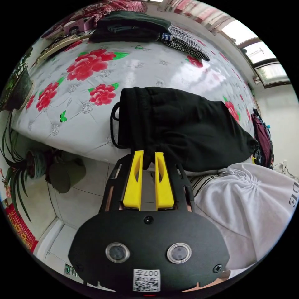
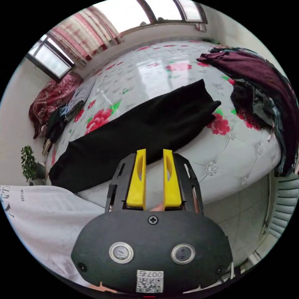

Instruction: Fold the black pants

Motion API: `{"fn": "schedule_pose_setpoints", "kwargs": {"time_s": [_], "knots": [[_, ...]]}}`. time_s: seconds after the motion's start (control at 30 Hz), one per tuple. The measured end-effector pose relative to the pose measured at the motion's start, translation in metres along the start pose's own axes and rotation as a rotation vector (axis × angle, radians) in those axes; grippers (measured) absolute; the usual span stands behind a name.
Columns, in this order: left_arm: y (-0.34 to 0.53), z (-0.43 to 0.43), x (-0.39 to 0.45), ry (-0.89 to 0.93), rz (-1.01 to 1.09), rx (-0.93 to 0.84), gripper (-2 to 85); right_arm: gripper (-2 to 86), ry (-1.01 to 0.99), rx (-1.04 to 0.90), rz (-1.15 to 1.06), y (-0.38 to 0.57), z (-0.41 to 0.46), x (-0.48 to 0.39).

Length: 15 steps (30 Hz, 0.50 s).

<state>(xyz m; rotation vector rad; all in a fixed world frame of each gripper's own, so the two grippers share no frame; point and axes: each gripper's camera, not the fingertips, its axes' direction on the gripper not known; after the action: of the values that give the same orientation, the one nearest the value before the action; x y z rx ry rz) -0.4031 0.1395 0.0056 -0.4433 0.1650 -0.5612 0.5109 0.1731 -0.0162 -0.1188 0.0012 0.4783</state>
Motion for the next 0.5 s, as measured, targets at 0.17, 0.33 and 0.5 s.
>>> {"fn": "schedule_pose_setpoints", "kwargs": {"time_s": [0.17, 0.33, 0.5], "knots": [[0.016, -0.021, -0.031, 0.104, -0.118, 0.083, 7.0, 9.6, -0.263, 0.103, 0.387, 0.000, 0.012, 0.090], [0.045, -0.036, -0.068, 0.204, -0.277, 0.165, 8.6, 8.9, -0.431, 0.274, 0.534, 0.012, 0.030, 0.110], [0.087, -0.037, -0.115, 0.410, -0.528, 0.342, 9.4, 4.6, -0.535, 0.259, 0.739, 0.005, 0.052, 0.117]]}}
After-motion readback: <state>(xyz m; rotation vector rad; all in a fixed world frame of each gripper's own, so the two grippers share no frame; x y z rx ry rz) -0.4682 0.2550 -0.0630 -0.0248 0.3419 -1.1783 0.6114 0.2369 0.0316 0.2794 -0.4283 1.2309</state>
